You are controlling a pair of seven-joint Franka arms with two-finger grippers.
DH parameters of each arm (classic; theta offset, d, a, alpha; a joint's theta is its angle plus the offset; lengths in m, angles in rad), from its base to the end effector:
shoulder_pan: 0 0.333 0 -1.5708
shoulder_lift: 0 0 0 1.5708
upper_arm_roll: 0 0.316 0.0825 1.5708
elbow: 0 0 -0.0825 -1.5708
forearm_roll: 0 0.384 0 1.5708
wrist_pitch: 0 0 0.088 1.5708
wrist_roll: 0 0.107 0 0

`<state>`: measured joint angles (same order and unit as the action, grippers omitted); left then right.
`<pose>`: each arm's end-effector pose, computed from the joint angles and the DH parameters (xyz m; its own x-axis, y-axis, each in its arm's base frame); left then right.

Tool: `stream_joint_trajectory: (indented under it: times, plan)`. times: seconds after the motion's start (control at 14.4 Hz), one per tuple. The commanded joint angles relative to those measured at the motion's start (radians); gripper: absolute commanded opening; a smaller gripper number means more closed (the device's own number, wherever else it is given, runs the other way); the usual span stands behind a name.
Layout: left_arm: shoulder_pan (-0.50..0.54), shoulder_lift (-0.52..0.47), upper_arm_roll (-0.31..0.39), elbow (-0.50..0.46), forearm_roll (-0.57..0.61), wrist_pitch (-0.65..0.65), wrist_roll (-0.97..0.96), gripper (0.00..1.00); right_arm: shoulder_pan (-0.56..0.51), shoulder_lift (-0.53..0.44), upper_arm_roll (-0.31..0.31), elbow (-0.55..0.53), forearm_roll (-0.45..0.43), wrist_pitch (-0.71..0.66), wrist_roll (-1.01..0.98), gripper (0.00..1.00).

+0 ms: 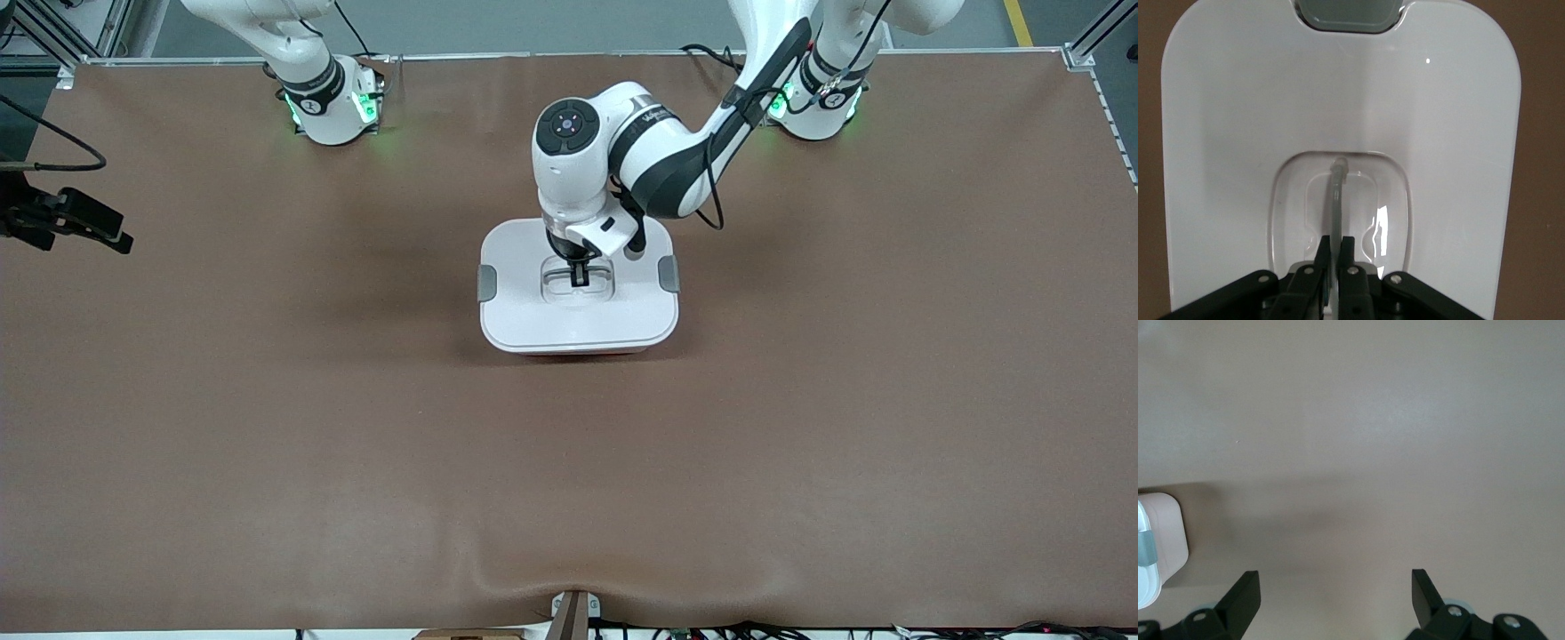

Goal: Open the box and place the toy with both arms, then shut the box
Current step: 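Press the lid down onto the container with the left gripper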

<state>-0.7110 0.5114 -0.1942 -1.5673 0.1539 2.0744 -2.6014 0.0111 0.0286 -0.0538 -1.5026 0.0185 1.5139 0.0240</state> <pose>0.4466 -0.5260 0.3514 -0.0762 0.9970 0.0160 0.9964 0.0756 0.0378 0.5577 -0.0213 0.6357 0.9977 -0.0656 -0.0177 -0.0659 -0.9977 -0.0165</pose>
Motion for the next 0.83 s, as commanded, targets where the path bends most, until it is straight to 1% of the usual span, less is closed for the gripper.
stream_joint_trajectory:
  times: [0.0,0.76]
  plan:
    - [-0.015,0.002,-0.001,0.001,0.030,-0.002,-0.043,0.00,-0.013,0.005,0.009,0.018,0.017,-0.017,0.004,1.00]
    - [0.004,-0.005,-0.004,0.000,0.018,0.009,-0.032,0.00,-0.014,0.005,0.008,0.016,0.032,-0.027,0.007,1.00]
